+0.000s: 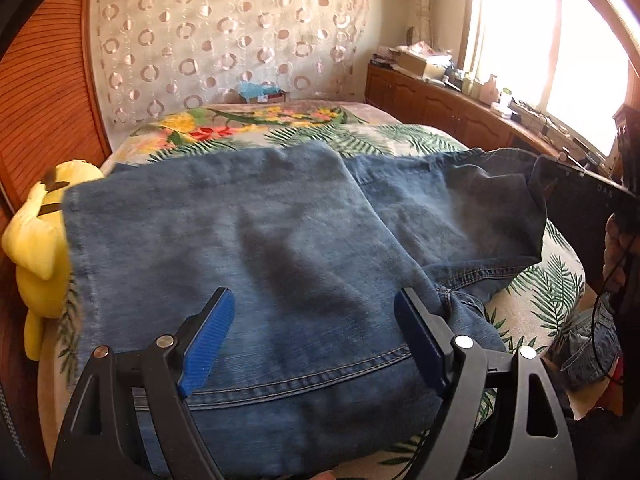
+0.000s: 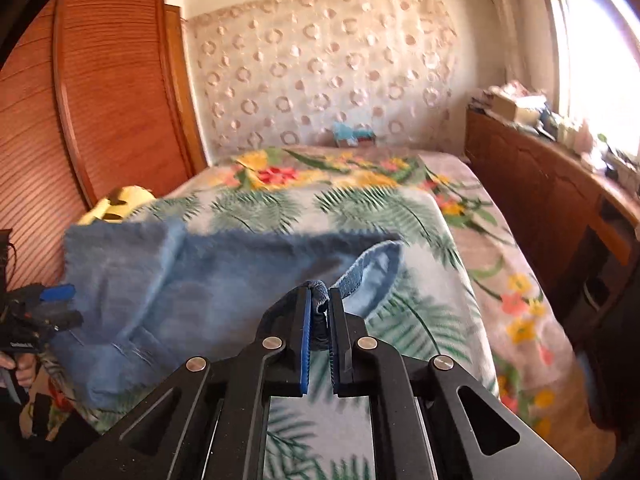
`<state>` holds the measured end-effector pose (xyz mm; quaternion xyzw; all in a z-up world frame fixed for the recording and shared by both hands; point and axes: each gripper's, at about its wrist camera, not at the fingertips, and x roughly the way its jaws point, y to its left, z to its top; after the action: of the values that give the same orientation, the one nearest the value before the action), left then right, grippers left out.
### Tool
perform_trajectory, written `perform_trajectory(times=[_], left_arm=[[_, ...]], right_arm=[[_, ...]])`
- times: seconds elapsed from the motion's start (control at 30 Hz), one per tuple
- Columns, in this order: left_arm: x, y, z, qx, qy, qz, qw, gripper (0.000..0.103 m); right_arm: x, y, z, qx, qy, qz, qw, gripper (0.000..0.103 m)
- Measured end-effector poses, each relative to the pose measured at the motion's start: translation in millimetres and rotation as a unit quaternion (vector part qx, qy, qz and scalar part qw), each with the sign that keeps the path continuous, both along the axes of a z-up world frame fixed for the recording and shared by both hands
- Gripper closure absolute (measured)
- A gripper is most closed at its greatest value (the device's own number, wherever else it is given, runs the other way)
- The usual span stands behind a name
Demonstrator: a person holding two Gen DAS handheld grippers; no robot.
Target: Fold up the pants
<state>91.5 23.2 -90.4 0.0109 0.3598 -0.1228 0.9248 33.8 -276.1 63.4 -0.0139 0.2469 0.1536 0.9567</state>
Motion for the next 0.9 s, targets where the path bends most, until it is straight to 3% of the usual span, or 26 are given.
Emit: perform_trajectory(times=[0.17,0.33,0.5,0.53,0.67,0.9], left_arm=[[-9,26,14,-0.018,-0.018,0.021,0.9995,0.020],[-22,49,25,-0.028,-0.036,0.031,0.9985,0.021],[-31,69,30,-0.026,-0.048,0.046,0.9975,0.021],[-32,72,30,-0.027,-0.048,0.048,0.9973,0.021],[-33,77,28,-0.027,-0.048,0.053,0.9971,0.021],[-25,69,20,-0.028,-0.038,0.043,0.9980,0.021]], right_arm=[[-10,41,46,-0.016,-0.053,0.064,0.996,0.096],[-27,98,83,-0.027,-0.091,0.151,0.984,0.096],[-34,149,92,-0.052,-0.083,0.238,0.966,0.096],[-32,156,89,-0.063,-0.074,0.246,0.964,0.096],[-20,165,76,-0.099,-0.046,0.249,0.962,0.076],[2,160,76,-0.100,-0.024,0.216,0.971,0.068]])
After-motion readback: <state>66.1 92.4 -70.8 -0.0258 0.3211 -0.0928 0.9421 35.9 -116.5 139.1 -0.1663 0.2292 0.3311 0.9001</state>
